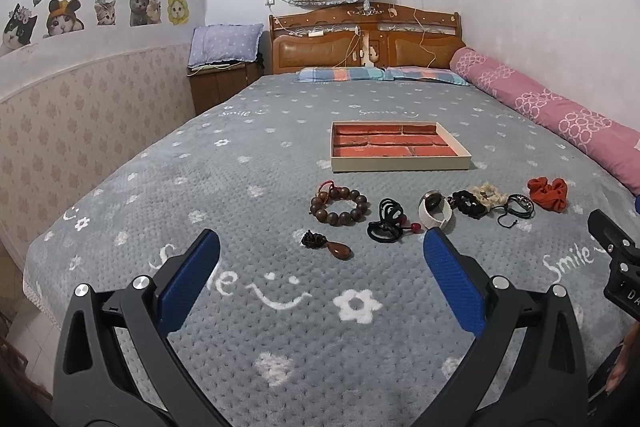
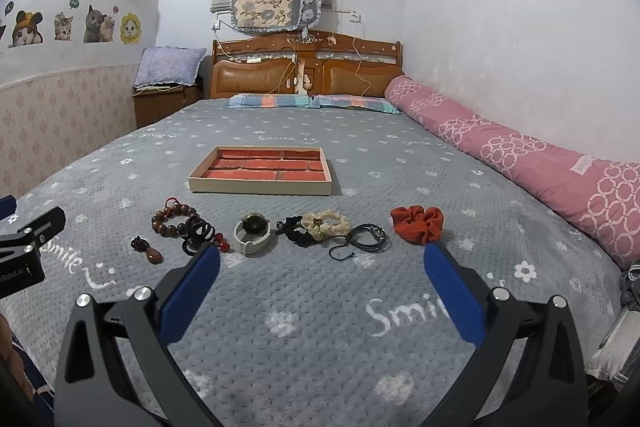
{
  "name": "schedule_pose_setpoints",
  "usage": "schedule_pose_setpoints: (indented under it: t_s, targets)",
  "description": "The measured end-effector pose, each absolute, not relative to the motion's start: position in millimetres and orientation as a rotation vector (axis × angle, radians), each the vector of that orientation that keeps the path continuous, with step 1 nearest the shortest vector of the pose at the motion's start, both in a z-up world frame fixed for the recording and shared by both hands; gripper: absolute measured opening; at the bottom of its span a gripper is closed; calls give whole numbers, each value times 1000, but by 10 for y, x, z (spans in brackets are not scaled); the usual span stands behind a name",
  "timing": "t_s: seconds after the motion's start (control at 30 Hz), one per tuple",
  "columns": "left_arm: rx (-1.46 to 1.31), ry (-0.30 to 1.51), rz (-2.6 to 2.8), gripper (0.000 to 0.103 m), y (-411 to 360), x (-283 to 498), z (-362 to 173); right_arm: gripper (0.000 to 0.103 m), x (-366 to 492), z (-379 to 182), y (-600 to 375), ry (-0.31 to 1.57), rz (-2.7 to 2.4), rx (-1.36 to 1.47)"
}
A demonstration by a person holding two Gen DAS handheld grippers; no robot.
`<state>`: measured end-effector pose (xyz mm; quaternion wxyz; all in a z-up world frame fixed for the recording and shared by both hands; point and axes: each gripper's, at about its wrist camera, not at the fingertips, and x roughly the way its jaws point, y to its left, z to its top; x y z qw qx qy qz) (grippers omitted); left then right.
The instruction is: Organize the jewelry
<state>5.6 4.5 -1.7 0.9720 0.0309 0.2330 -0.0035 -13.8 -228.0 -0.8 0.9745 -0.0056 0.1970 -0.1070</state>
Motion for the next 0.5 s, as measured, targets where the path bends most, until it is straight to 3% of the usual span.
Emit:
schedule_pose_setpoints:
  t_s: [0.5]
  targets:
    - [68,471,-2,98,21,34,9,99,-146,-11,-2296,398,-218,-12]
